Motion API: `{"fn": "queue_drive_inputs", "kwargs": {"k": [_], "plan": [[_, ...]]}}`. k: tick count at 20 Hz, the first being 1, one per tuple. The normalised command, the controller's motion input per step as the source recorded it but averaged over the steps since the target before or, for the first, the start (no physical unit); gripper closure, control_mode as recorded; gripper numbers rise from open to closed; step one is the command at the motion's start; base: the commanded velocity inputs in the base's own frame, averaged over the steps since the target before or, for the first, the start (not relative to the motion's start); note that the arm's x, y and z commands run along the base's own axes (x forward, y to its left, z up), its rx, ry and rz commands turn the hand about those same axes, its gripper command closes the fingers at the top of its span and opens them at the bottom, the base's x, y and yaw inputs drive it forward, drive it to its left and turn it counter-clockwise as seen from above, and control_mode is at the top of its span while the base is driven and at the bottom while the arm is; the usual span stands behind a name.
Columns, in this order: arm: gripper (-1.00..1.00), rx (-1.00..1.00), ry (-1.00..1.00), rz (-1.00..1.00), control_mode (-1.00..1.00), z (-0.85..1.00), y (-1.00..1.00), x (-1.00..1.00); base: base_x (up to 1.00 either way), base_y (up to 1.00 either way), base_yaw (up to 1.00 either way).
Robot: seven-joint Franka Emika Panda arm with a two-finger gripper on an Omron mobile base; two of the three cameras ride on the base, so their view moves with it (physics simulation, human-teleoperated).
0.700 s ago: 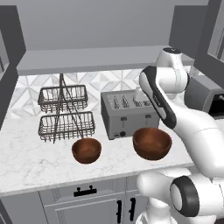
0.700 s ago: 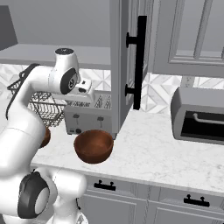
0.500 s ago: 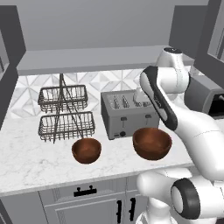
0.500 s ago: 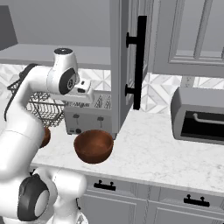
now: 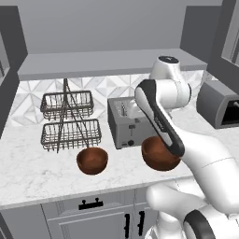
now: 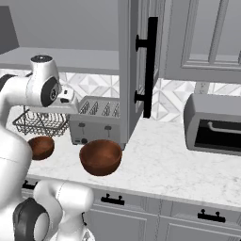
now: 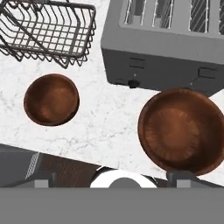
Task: Pick up the bowls on the counter and stack them on top of one another in the open cabinet. Place the smaller bowl on top of the larger bowl.
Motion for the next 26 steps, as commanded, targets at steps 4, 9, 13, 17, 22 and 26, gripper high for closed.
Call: {"fn": "queue_drive_inputs", "kwargs": {"k": [4,9,13,17,22,26], "plan": [[-1.00,-0.10,0.06,0.20,-1.00,-0.21,1.00,-0.05,0.00,0.00,0.00],[-1.00,-0.11,0.12,0.16,-1.00,-0.36,1.00,-0.09,0.00,0.00,0.00],[-1.00,-0.02,0.34,0.01,-1.00,-0.63,0.46,0.02,0.00,0.00,0.00],[-1.00,0.00,0.15,0.00,-1.00,-0.71,-0.04,0.04,0.00,0.00,0.00],[-1.00,0.00,0.03,-0.04,-1.00,-0.82,-0.30,0.00,0.00,0.00,0.00],[-1.00,0.00,-0.06,-0.10,-1.00,-0.60,-0.26,0.03,0.00,0.00,0.00]]}}
